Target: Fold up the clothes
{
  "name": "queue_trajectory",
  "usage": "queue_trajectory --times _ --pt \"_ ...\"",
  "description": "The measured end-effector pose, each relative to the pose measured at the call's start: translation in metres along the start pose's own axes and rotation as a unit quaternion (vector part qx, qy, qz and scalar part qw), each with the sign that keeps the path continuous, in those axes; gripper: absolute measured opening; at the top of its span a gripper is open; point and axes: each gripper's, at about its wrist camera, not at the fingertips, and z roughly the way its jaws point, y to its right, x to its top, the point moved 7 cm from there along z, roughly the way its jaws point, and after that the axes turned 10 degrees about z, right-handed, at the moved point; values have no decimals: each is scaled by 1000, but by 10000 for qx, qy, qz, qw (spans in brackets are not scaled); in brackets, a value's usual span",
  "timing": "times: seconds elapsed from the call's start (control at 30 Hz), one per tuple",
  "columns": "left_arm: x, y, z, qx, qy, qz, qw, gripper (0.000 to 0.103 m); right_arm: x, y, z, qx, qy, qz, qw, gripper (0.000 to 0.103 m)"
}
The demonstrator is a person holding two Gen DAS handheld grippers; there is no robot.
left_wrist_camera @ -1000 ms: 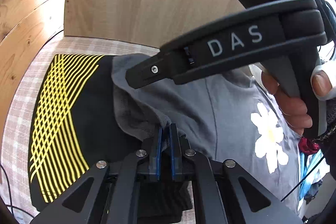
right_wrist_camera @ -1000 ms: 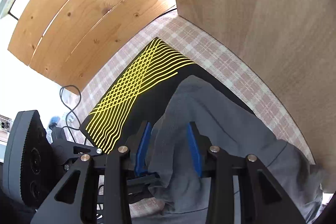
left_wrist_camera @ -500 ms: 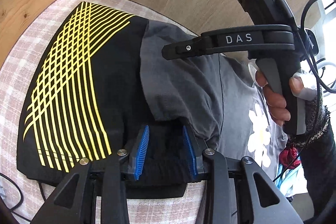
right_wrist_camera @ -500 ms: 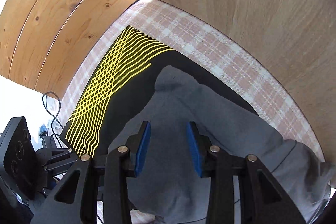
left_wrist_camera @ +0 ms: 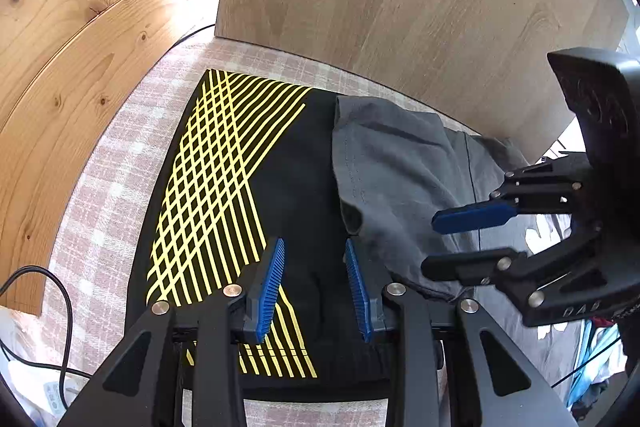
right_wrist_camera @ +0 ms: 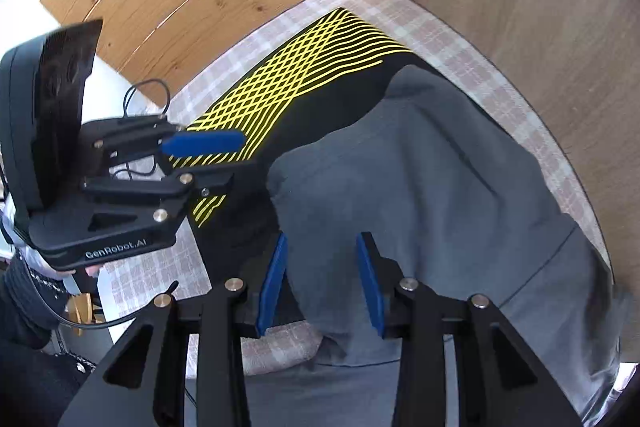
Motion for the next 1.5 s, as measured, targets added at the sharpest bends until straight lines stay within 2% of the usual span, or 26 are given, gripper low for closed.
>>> queue_trajectory --times 0.1,0.27,0.3,0.33,0.37,0.4,0.43,0.5,0.7,0.8,0.83,0.93,1.03,1.1,1.13,1.2,1.3,1.37,1.43,1.5 --pt "-3 -6 -3 7 -26 -37 10000 29 -4 -12 17 -107 -85 -232 9996 36" --pt "-9 -11 -5 -327 -72 -417 9986 30 -10 -17 27 -430 31 -581 9974 35" --pt "-10 -8 -2 -451 -88 -485 9978 30 -9 -12 26 -376 84 -462 9982 32" --pt "-10 -5 0 -575 -103 -554 9968 30 -7 -6 23 -268 159 -275 9991 16" --pt "-10 -2 3 -699 -119 -622 9955 32 -6 1 19 -159 234 -88 9996 8" --pt "-10 1 5 -822 -135 -690 9941 34 -5 7 16 -50 308 99 9995 7" --pt "-9 4 8 -946 -150 -758 9925 35 -3 13 13 59 383 286 9988 7" --pt "-9 10 13 -1192 -182 -893 9887 44 -5 24 9 165 458 505 9975 7" --pt "-8 26 27 -1863 -280 -1273 9738 49 -13 36 5 531 545 848 9935 7" --pt "-5 29 35 -1811 -348 -1299 9742 49 -18 36 9 896 414 1025 9898 10" --pt "-4 29 36 -1773 -355 -1302 9749 49 -20 36 10 959 352 1077 9889 14" --pt "0 31 37 -1584 -293 -1210 9795 49 -27 42 -3 1092 362 1151 9867 19" --pt "5 32 38 -1389 -171 -1099 9840 41 -23 66 -28 938 730 1387 9832 21" --pt "12 31 38 -1200 -45 -973 9880 14 -16 97 -38 646 891 1796 9776 21" --pt "17 29 38 -1167 9 -960 9885 13 -12 113 -38 458 913 1973 9750 21" --pt "26 27 35 -1359 108 -1035 9853 8 -6 140 -32 213 824 2203 9717 21" --pt "47 44 22 -1544 304 -793 9843 3 -4 172 -19 278 558 2599 9636 20" --pt "64 72 9 -1793 460 -452 9817 3 -13 184 -30 407 675 2806 9566 21" --pt "80 115 -3 -2066 571 47 9767 4 -29 196 -50 221 895 2878 9532 24" --pt "85 166 -7 -2380 546 575 9680 4 -48 208 -76 91 1126 2908 9501 28"
